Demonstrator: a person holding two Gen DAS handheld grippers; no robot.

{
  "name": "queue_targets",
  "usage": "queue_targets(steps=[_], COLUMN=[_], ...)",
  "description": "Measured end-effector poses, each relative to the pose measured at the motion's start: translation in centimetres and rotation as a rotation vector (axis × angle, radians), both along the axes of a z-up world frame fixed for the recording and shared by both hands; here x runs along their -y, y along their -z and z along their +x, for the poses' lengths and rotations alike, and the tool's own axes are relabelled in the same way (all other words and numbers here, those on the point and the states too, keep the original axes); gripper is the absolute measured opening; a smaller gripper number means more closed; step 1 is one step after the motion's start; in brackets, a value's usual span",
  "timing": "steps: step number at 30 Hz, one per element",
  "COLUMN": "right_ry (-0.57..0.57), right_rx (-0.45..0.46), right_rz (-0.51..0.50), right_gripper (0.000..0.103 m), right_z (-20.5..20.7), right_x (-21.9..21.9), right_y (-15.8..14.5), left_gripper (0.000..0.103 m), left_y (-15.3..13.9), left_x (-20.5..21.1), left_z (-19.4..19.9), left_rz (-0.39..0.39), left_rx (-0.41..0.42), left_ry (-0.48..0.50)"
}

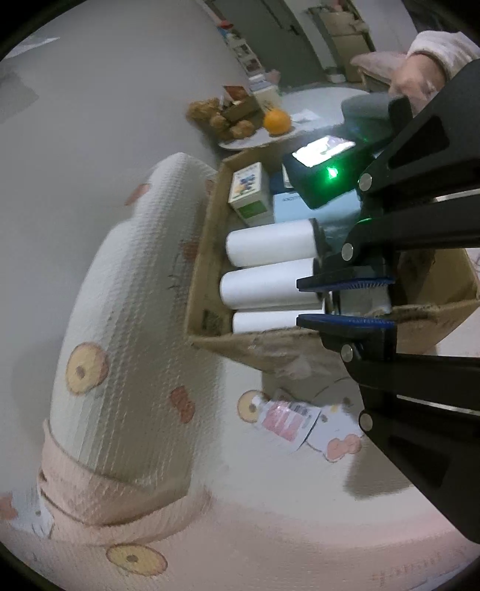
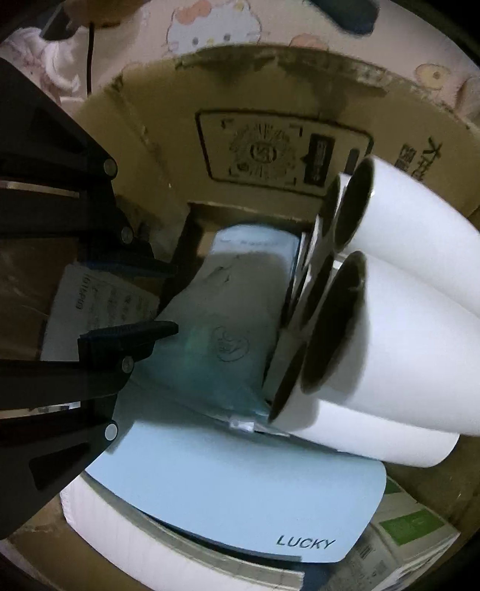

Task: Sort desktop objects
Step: 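Withdraw both grippers from the box toward the white pouch on the bed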

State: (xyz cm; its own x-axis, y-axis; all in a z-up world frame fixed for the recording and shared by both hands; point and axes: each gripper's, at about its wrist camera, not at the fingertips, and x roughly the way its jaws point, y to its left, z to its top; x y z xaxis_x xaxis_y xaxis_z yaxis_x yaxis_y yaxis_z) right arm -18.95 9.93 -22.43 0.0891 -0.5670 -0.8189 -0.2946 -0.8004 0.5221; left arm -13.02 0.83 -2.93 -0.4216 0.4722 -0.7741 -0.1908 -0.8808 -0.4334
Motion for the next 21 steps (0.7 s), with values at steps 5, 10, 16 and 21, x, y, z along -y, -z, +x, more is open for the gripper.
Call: queue_targets(steps=[5,10,16,21], right_ry=[-0.012,0.025,0.054,0.036], right_rx=[0.045,0.019,-0.132,-0.296], right_rz=[0.002,-0.012,0.12,0.261], right_gripper=[0.021,0.021,0.021,0.021], right_z=[-0.6,0.1,1.0,0.9], right_x=[0.5,-0.1,-0.7,-0.1], right_y=[1.3,0.7,-4.2,-10.0], left_gripper=[0.014,0.014,0.014,0.014], left_y=[-0.7,-0.4,2.0,5.2], left_x=[2.3,4.7,7.2,8.9], left_z=[0.7,1.0,0.4,0.0], left_rz=[0.012,-0.015,-0.011,-0.052], left_rx=[-0.076,-0.126,-0.111,-0.096], left_ry=[-0.03,-0.068,-0.104,-0.139])
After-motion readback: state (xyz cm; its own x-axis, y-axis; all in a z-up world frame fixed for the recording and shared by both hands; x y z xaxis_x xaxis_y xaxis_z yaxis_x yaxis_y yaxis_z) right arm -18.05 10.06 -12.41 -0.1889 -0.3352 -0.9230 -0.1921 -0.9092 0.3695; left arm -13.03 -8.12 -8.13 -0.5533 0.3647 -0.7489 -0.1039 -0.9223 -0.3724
